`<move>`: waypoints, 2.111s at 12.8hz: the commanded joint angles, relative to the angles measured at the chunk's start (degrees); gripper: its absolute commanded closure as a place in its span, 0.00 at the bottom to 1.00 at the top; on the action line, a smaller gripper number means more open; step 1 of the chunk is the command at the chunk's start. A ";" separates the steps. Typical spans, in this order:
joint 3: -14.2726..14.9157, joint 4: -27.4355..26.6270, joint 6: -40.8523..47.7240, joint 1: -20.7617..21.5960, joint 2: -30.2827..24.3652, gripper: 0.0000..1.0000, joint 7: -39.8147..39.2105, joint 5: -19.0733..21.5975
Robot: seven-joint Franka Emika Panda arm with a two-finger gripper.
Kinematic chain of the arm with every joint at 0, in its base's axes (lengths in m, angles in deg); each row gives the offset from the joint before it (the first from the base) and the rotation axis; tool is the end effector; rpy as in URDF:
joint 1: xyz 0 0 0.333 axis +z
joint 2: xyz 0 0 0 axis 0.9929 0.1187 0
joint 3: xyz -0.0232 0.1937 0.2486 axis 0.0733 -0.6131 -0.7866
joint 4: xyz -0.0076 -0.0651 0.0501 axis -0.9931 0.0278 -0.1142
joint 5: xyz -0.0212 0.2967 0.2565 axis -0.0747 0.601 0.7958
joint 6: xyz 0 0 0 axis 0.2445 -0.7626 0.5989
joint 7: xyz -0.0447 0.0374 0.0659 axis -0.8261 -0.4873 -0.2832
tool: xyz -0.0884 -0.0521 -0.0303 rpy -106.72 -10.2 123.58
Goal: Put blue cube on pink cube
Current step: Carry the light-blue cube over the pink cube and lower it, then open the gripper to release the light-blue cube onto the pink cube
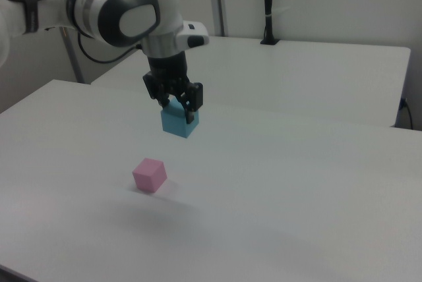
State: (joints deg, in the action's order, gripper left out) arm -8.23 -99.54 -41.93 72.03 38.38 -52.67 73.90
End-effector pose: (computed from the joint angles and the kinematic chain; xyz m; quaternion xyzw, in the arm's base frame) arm 0.5571 -0.1298 0.5584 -0.9988 0.0206 -0.0411 0.0195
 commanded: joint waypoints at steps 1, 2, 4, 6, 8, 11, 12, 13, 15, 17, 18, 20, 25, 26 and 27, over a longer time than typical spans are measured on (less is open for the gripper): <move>0.38 0.39 0.98 4.19 -0.43 0.50 4.63 -0.94; 0.38 0.39 0.98 4.99 -0.43 0.50 5.52 -1.21; 0.29 2.14 1.33 7.88 0.44 0.50 10.76 -1.38; 0.29 3.55 0.89 10.96 2.56 0.51 17.37 -1.82; 0.20 3.03 0.45 12.72 3.17 0.52 18.45 -1.82; 0.29 -0.64 -3.22 15.71 4.94 0.52 13.62 -3.05; 0.29 -3.88 -6.29 16.68 4.76 0.52 13.70 -3.93; 0.29 -6.70 -9.36 17.03 4.59 0.52 13.96 -4.20; 0.29 -10.40 -12.19 17.91 4.58 0.52 14.23 -6.12; 0.29 -12.87 -14.14 18.44 4.41 0.52 14.32 -6.57; 0.29 -13.58 -14.23 18.53 4.50 0.52 14.32 -6.75; 0.29 -15.07 -16.24 19.05 4.50 0.52 14.67 -8.41; 0.29 -16.04 -16.95 19.15 4.58 0.52 15.99 -10.70; 0.29 -16.13 -16.95 19.32 4.58 0.52 16.07 -10.70; 0.29 -16.04 -16.95 19.32 4.58 0.47 16.16 -10.70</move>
State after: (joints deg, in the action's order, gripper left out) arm -8.46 -113.54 -57.19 90.22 44.60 -37.81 64.47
